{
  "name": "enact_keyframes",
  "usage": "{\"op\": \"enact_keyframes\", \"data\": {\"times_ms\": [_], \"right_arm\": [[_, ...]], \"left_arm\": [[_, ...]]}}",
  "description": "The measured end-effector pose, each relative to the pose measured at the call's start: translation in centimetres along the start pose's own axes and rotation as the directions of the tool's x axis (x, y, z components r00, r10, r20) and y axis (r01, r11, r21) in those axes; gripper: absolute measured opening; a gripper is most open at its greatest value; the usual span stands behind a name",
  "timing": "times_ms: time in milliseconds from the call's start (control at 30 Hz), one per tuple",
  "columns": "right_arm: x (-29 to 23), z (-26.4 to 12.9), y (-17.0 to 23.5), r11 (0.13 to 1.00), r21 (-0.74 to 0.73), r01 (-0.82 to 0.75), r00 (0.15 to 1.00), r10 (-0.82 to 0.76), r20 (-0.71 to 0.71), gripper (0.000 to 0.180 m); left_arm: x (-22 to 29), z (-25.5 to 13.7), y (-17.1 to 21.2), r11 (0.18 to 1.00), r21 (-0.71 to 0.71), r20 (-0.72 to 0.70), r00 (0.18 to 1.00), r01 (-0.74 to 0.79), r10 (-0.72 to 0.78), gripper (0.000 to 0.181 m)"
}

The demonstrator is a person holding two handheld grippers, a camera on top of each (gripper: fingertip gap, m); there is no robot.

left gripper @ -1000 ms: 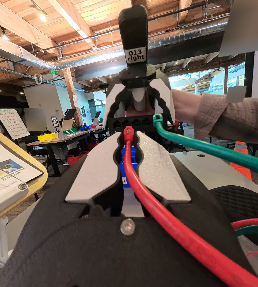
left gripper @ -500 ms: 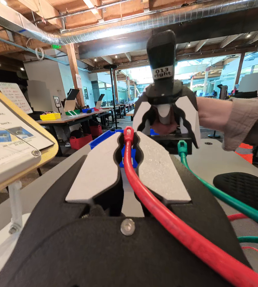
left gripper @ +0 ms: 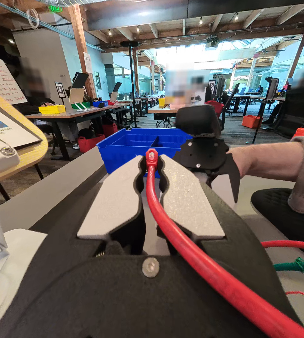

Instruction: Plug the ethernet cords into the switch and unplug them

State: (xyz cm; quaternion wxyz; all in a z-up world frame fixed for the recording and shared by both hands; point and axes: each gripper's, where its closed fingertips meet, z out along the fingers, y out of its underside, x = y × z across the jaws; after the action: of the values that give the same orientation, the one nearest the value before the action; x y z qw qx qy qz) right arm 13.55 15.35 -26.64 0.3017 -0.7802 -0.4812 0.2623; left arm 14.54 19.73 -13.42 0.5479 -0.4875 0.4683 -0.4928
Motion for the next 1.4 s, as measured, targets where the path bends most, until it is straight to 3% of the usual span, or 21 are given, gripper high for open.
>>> {"op": "enact_keyframes", "data": {"times_ms": [33, 267, 500, 800, 1000, 1200, 1400], "right_arm": [[0.1, 0.5, 0.3, 1.0, -0.017, 0.0, 1.0, 0.0, -0.013, 0.095], [0.7, 2.2, 0.3, 0.998, -0.051, 0.023, 0.997, -0.027, -0.077, 0.095], [0.7, 4.6, 0.4, 0.986, -0.107, 0.127, 0.986, -0.137, -0.094, 0.11], [0.0, 5.2, 0.1, 0.974, -0.107, 0.198, 0.98, -0.195, 0.037, 0.11], [0.4, 2.5, -2.2, 0.988, 0.006, 0.154, 0.987, -0.154, 0.046, 0.108], [0.9, -3.2, -7.1, 0.971, 0.192, 0.14, 0.988, -0.149, 0.032, 0.108], [1.1, -6.8, -9.7, 0.964, 0.166, 0.207, 0.978, -0.207, -0.019, 0.108]], "left_arm": [[0.1, 0.2, 0.2, 1.0, -0.01, 0.004, 1.0, -0.001, 0.002, 0.012], [0.6, 0.6, 0.2, 1.0, -0.014, 0.001, 1.0, 0.001, -0.001, 0.012], [0.9, 0.7, 0.1, 1.0, -0.009, -0.004, 1.0, -0.007, 0.007, 0.013], [-0.1, 0.2, -0.1, 1.0, 0.008, 0.021, 1.0, 0.01, -0.01, 0.012], [-2.8, -1.6, -1.4, 0.998, 0.049, 0.092, 0.995, 0.027, -0.031, 0.012], [-5.0, -3.7, -2.8, 0.995, 0.095, 0.135, 0.989, 0.04, -0.053, 0.012], [-4.4, -4.0, -3.6, 0.998, 0.055, 0.083, 0.996, 0.004, -0.009, 0.012]]}}
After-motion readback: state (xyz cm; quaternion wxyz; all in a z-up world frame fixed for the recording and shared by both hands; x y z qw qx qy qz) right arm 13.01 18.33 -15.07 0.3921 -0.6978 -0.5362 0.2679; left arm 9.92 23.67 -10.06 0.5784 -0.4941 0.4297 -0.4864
